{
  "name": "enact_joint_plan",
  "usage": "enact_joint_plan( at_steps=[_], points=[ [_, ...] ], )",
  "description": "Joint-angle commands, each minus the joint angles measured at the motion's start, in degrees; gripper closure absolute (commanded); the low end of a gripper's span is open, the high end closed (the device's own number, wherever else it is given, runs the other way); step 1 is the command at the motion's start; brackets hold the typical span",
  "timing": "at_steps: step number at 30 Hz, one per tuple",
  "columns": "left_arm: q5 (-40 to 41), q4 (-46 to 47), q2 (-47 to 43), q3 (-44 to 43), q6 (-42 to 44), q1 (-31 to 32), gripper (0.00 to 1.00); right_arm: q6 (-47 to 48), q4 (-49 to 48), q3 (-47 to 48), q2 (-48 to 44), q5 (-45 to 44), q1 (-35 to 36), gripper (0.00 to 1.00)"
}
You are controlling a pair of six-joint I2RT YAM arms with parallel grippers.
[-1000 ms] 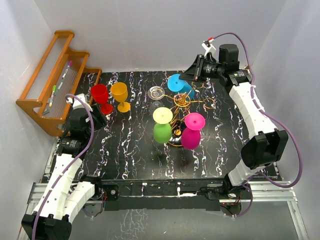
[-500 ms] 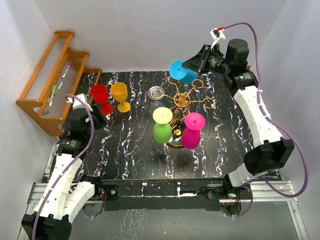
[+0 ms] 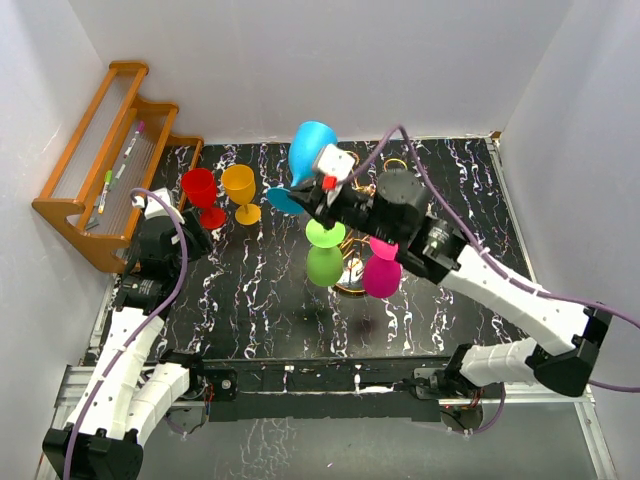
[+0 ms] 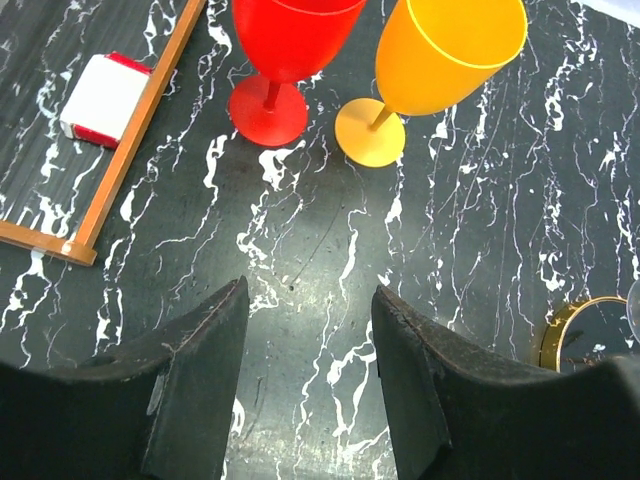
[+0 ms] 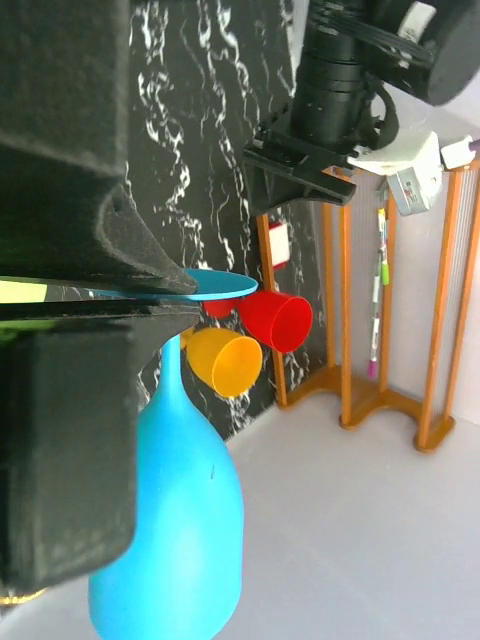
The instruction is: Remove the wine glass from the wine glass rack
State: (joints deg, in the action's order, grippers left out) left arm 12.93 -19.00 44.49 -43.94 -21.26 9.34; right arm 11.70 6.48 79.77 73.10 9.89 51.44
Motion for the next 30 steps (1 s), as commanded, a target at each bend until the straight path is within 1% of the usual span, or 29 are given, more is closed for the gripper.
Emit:
enact_joint_plan(
  at_steps=[1, 5, 6, 9, 11, 13, 16, 19, 23, 26, 30],
  points=[
    [2.92, -6.91, -0.19, -6.49, -2.74, -0.2, 0.49, 18.68, -9.84, -3.1, -5.92, -12.09, 8.07, 0.92],
    [2.1, -15.64, 1.79, -18.27, -6.09, -0.25, 0.48, 30.61, -11.92, -8.98, -8.94, -19.55, 22.36, 0.92],
    [1.08, -17.62, 2.59, -22.81, -6.56, -0.28, 0.48, 32.77, -11.41, -10.08, -9.02, -21.74, 25.56, 0.92],
    [-2.26, -23.48, 4.8, -32.0, -8.11, -0.2, 0.47, 40.25, -10.56, -14.04, -7.69, -30.65, 35.41, 0.92],
    [-4.0, -27.57, 5.69, -37.05, -8.84, -0.21, 0.47, 46.0, -12.46, -18.37, -6.76, -36.72, 41.23, 0.92],
    [-5.31, -30.97, 6.11, -40.88, -9.66, -0.21, 0.45, 50.15, -15.23, -23.28, -6.1, -40.51, 45.7, 0.92],
    [-9.64, -35.64, 6.98, -45.13, -10.65, -0.21, 0.37, 53.17, -16.27, -27.88, -5.56, -42.42, 48.97, 0.92],
    [-17.39, -38.46, 7.33, -46.2, -11.08, -0.22, 0.31, 58.97, -20.44, -33.22, -4.71, -45.45, 52.0, 0.92],
    [-28.22, -40.81, 7.22, -43.41, -11.06, -0.2, 0.3, 64.89, -25.25, -39.17, -2.65, -48.35, 54.35, 0.92],
    [-32.41, -41.07, 5.86, -40.17, -11.59, -0.2, 0.3, 68.44, -28.75, -43.04, -1.51, -48.39, 56.06, 0.92],
    [-36.59, -40.37, 4.36, -37.2, -12.95, -0.2, 0.31, 69.99, -29.99, -45.44, 0.16, -48.22, 57.73, 0.92]
  ],
)
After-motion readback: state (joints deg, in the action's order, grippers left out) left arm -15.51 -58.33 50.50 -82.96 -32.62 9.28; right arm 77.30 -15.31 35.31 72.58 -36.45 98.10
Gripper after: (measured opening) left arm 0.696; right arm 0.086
